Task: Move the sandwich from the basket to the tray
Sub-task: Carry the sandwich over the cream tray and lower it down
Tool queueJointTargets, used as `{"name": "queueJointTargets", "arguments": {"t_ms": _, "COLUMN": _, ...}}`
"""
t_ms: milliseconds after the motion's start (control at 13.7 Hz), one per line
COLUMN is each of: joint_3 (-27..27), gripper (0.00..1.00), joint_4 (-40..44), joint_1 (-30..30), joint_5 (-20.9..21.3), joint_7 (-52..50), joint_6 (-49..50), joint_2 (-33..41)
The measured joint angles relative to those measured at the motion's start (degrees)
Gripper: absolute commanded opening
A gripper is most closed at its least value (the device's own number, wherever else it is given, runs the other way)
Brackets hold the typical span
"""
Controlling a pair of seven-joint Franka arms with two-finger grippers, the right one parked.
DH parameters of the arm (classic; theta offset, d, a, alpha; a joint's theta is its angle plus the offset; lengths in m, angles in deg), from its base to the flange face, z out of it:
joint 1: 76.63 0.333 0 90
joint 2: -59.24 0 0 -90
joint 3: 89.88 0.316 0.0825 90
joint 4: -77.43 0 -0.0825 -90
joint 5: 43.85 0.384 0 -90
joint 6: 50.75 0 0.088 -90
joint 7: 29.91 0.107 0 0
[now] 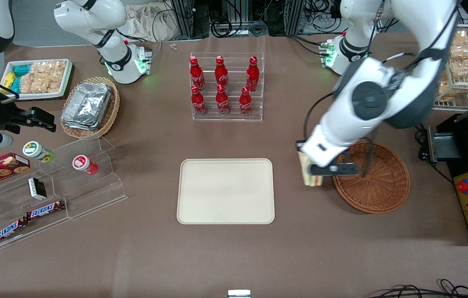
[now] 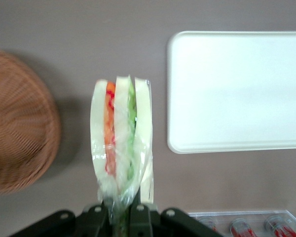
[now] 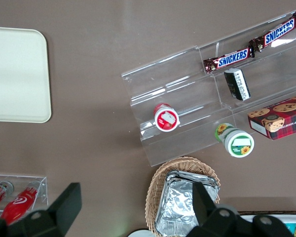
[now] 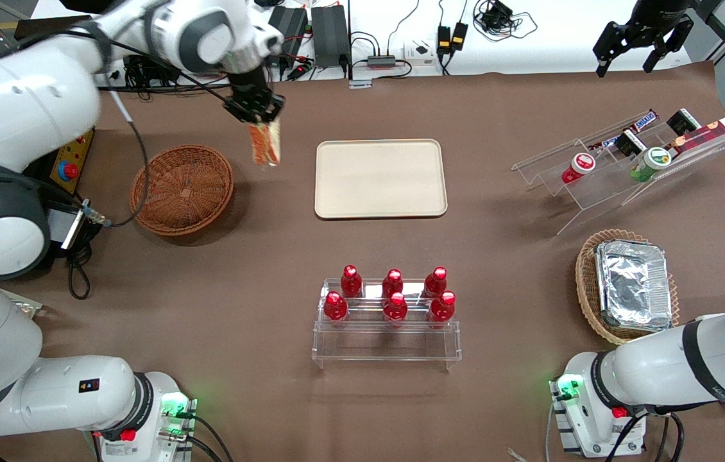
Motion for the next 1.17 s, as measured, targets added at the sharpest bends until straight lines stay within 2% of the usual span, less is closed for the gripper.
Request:
{"name": "queueJointTargets", "arguments": {"t_ms": 146, "joint_3": 0.0, "gripper": 0.00, "joint_4": 0.7, "joint_1": -3.7, "joint_5": 1.3, "joint_7": -1.0, "joint_6": -3.3, "joint_2": -5.9}}
{"name": "queueJointTargets", "arguments": {"t_ms": 293, "joint_3": 0.0, "gripper": 0.00, "joint_4": 4.4, "joint_1": -5.6, "joint_5": 1.9, "joint_7": -1.3, "joint_6": -4.6, "joint_2": -12.8}}
{"name": "queueJointTargets", "arguments": {"t_ms": 512, "joint_3": 1.6, "gripper": 0.00, "joint_4": 10.8, "joint_1": -8.0, "joint_5": 4.8, "joint_7": -1.3, "joint_6": -5.5, "joint_2": -21.5}}
{"name": "queueJointTargets", "arguments": {"t_ms": 805, "joint_3": 7.3, "gripper": 0.00, "joint_4": 16.8, "joint_1": -13.6, "joint_5": 5.0, "joint_7": -1.3, "joint_6": -8.0, "joint_2": -27.7}}
{"name": "queueJointTargets", "arguments": {"t_ms": 878, "joint_3": 7.9, "gripper": 0.04, "joint_4": 17.6, "joint_1": -14.4, "joint_5": 5.0, "joint_7": -1.4, "joint_6": -8.0, "joint_2": -28.4}}
{"name": "queueJointTargets", "arguments": {"t_ms": 951, "joint_3": 8.1, "gripper": 0.33, "joint_4": 18.2, "joint_1": -14.9, "joint_5": 5.0, "joint_7": -1.6, "joint_6": -8.0, "joint_2": -28.8}}
{"name": "queueJointTargets", "arguments": {"t_ms": 1024, "joint_3": 8.2, "gripper": 0.93, "joint_4": 18.4, "joint_1": -15.1, "joint_5": 5.0, "joint_7": -1.8, "joint_6": -8.0, "joint_2": -29.0}}
{"name": "queueJointTargets", "arguments": {"t_ms": 1098, "joint_3": 8.2, "gripper": 0.99, "joint_4": 18.5, "joint_1": -15.1, "joint_5": 5.0, "joint_7": -2.3, "joint_6": -8.0, "joint_2": -29.0}}
{"name": "queueJointTargets", "arguments": {"t_ms": 1171, "joint_3": 8.2, "gripper": 0.99, "joint_4": 18.8, "joint_1": -15.1, "joint_5": 5.0, "joint_7": -3.4, "joint_6": -8.0, "joint_2": -29.0}}
